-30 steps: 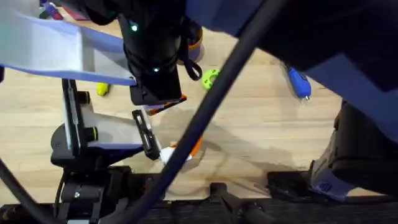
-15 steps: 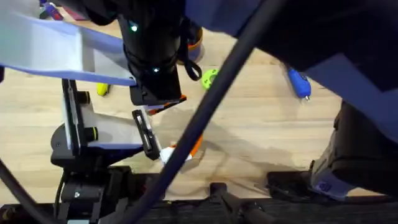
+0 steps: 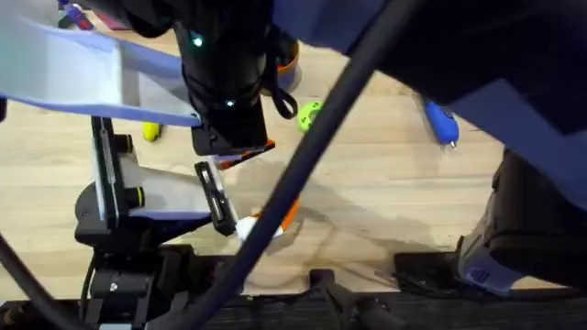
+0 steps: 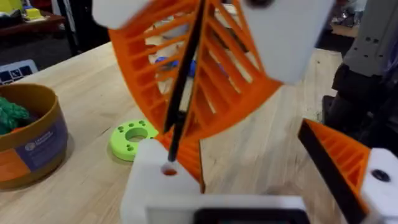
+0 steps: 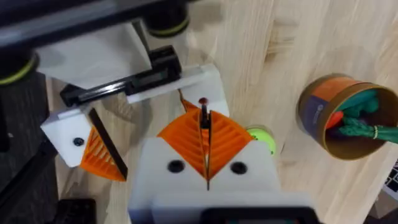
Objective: Pick up the gripper from the table and insert it into the empty holder that is missing its gripper. Then pick up a screw, insert it into the mounting hole, and use the screwdriver to tighten it. Finally, clean up the table by picking up the vegetable and placing it into the bucket.
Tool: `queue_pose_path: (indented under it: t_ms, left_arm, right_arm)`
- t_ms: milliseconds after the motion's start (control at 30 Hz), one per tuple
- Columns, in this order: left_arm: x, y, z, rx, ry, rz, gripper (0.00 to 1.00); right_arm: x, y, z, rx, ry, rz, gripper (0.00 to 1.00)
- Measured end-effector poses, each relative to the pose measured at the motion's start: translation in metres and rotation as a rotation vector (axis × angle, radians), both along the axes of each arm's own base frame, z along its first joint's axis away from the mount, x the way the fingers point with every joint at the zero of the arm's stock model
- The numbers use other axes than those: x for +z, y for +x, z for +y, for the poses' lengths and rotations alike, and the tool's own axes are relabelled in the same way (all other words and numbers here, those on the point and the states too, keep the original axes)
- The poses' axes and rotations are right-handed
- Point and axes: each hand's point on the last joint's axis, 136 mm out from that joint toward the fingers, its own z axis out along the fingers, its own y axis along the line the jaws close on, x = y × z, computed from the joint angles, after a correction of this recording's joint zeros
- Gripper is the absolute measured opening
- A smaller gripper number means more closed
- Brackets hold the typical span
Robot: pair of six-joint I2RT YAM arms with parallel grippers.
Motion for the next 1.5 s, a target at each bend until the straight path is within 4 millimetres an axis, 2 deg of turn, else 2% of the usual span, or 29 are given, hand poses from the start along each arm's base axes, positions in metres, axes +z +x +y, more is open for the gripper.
queue_pose_path:
  t_ms: [700,967,1500]
  left_arm:
    - [0.0,0.0,0.0,0.0,0.0,0.0,0.97]
    - [0.0,0.0,0.0,0.0,0.0,0.0,0.97]
    - [0.0,0.0,0.0,0.0,0.0,0.0,0.97]
  right_arm:
    - [-0.003,-0.001,-0.001,0.0,-0.011,0.006,0.006]
    - [-0.013,0.002,0.005,0.0,-0.025,0.016,0.006]
    - [-0.014,0.002,0.005,0.0,-0.026,0.016,0.006]
